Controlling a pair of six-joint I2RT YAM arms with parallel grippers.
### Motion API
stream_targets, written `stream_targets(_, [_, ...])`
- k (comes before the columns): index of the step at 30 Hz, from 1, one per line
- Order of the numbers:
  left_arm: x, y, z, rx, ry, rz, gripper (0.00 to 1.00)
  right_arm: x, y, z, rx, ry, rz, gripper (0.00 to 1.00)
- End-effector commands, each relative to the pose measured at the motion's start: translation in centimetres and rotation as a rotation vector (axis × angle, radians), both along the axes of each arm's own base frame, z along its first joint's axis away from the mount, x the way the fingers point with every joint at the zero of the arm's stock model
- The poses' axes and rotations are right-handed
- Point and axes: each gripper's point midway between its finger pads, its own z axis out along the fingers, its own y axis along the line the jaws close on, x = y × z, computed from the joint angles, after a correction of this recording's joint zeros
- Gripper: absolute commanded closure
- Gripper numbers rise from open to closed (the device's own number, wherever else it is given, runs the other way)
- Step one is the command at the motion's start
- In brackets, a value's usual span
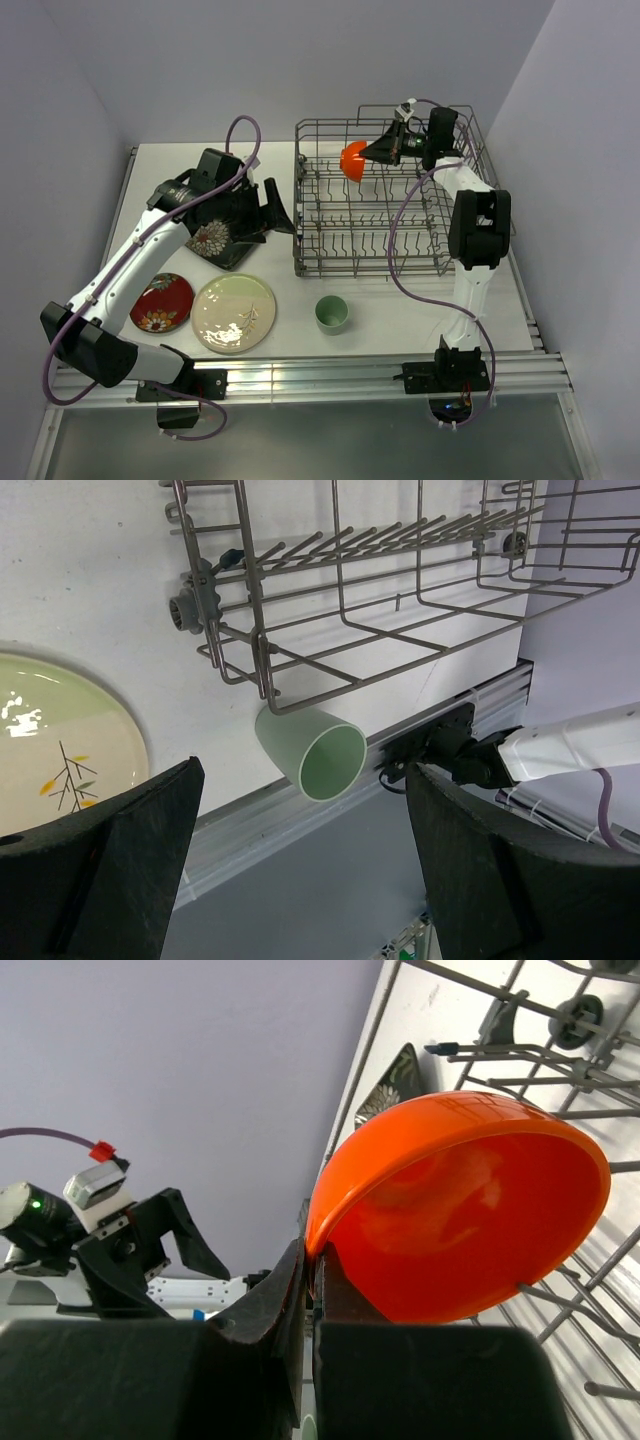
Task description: Load the mixed dishes into the dish rack
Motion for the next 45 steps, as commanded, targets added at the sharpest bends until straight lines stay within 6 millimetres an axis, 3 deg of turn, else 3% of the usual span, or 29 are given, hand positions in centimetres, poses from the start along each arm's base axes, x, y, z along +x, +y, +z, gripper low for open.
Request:
stream_targets(1, [-0.3, -0.6, 0.8, -0.033, -0.032, -0.018, 0.12, -1.0, -0.1, 5.4, 0.049, -0.138, 0.031, 1.00])
stream_targets(22, [-0.6, -1.2, 0.7, -0.041, -0.025, -0.026, 0.12, -1.7, 0.6, 6.1, 0.119, -0.120, 0.107, 1.00])
stream_targets(29, [-0.6, -1.4, 0.5, -0.041, -0.023, -0.032, 0.12, -1.1, 0.6, 4.6, 0.116, -0.088, 0.105, 1.00])
stream_targets(37, [-0.7, -1.2, 0.4, -0.032, -0.027, -0.029, 0.12, 1.2, 0.6, 3.3, 0.117, -0.063, 0.079, 1.00])
stream_targets(45, [-0.7, -0.9, 0.3, -0.012, -0.027, -0.030, 0.12, 2.6, 0.5, 0.3, 0.060, -0.013, 0.040, 1.00])
